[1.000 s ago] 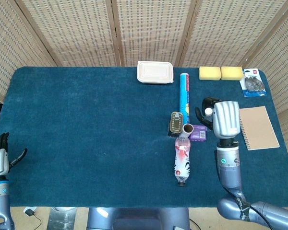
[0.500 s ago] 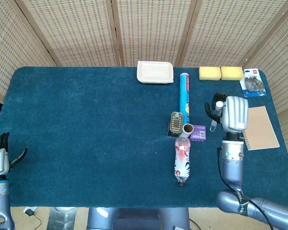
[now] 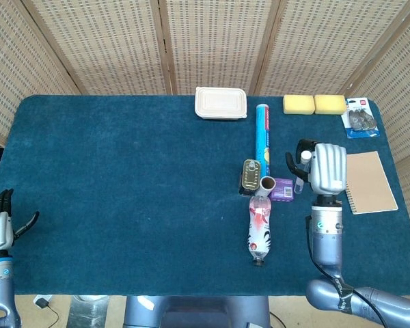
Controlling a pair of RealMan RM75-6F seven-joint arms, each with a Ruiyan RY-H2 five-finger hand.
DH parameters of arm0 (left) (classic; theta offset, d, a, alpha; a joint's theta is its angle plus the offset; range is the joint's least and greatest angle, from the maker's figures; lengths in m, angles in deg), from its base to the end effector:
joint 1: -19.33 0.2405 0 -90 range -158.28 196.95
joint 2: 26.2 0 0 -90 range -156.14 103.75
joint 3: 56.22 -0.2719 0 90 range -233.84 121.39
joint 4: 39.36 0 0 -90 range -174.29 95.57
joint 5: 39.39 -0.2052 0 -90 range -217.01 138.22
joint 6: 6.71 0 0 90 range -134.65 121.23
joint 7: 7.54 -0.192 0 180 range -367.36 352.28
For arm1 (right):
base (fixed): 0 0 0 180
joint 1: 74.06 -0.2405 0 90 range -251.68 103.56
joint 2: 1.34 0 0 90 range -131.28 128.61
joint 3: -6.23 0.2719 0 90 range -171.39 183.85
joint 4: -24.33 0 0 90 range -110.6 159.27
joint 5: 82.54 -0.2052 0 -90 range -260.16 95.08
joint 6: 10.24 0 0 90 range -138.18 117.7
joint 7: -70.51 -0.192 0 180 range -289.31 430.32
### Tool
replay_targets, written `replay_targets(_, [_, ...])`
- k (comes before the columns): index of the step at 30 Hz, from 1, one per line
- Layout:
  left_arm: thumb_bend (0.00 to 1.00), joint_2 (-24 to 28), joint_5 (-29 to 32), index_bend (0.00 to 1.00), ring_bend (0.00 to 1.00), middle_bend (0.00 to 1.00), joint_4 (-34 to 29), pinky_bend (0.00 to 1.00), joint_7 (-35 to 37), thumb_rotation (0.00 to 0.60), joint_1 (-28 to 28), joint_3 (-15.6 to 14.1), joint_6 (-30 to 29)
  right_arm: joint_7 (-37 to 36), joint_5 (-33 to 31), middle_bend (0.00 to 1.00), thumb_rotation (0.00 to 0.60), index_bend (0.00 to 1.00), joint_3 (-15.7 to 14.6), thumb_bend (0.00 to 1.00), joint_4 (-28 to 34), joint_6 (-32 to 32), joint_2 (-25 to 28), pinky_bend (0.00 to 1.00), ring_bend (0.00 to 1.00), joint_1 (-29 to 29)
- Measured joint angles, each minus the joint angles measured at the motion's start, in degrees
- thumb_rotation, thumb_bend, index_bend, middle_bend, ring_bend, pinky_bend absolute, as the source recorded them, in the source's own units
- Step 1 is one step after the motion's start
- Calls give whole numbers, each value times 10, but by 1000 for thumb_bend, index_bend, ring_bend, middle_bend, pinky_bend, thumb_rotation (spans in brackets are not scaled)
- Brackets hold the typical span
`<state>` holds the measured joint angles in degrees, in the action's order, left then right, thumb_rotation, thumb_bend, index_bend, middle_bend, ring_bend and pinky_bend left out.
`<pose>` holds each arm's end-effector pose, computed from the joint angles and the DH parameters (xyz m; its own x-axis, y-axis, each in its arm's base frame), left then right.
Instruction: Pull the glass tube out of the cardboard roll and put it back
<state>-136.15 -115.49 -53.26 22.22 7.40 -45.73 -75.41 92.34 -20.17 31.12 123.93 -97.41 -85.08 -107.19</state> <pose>-0.4714 0.2786 0.0604 0.3564 -0.0244 0.9340 0.8874 0.3217 -0.3302 -0.1454 -0.3928 0.1426 0.0959 0.3171 0.9435 -0.9884 -0.0819 0.1280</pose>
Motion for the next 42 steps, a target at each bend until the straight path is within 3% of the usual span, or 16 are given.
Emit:
replay_targets(5, [0,1,0,3,0,67,0,64,4,0,1,0,1,-6,4,1000,600,799,26,388,-9,1,-10,861,957,-3])
replay_targets(10, [0,0,0,4,0,67,0,63,1,2,0,0,1,-17,24,1000,600,799,24,388,12,2,-11,861,957,-4])
replay_targets(22, [0,0,2,6,0,67,0,63,-1,1,1,1,1,-88,-7,1000,600,799,39,388,11,26,-26,861,957,-9])
replay_targets(42, [0,-2,12,5,0,66,0,64,-6,1,11,9,-2,-174,28,1000,600,799,24,387,-67,68,-68,861,957,-31])
